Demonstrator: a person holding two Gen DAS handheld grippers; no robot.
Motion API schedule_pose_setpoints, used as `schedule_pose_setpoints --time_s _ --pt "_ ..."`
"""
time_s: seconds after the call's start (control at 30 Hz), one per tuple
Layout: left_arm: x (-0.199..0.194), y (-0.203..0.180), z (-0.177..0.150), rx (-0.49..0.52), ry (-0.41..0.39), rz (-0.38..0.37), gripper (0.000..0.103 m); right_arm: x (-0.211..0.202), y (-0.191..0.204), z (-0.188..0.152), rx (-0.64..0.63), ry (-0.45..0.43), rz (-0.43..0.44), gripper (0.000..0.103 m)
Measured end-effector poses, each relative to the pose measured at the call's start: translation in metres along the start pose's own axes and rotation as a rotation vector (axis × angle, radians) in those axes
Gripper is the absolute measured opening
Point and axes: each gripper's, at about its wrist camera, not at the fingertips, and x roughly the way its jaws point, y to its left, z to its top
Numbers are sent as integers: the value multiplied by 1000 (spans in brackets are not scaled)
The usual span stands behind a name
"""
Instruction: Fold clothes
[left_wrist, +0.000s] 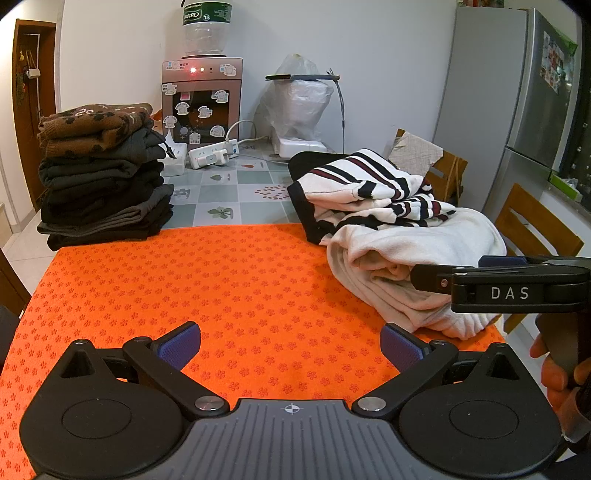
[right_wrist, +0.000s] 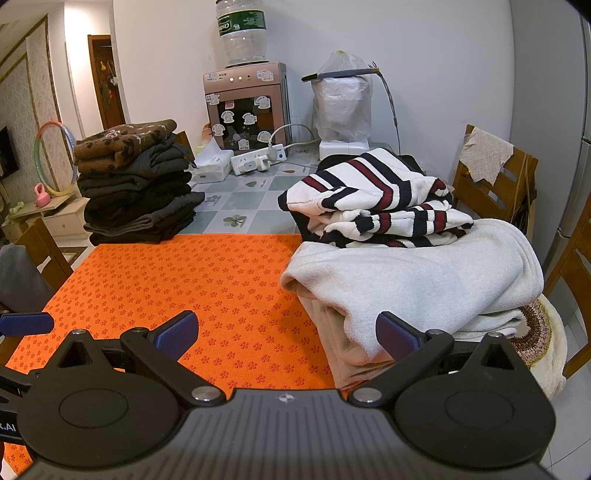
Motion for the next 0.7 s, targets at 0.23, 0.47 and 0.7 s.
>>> schedule_pose_setpoints --time_s 0.23,0.47,0.7 --pt "0 1 0 1 0 2 103 0 0 0 1 1 0 103" --pt "2 -1 0 0 1 2 103 0 0 0 2 3 -1 103" --pt "2 0 0 0 2 2 103 0 0 0 4 4 -1 103"
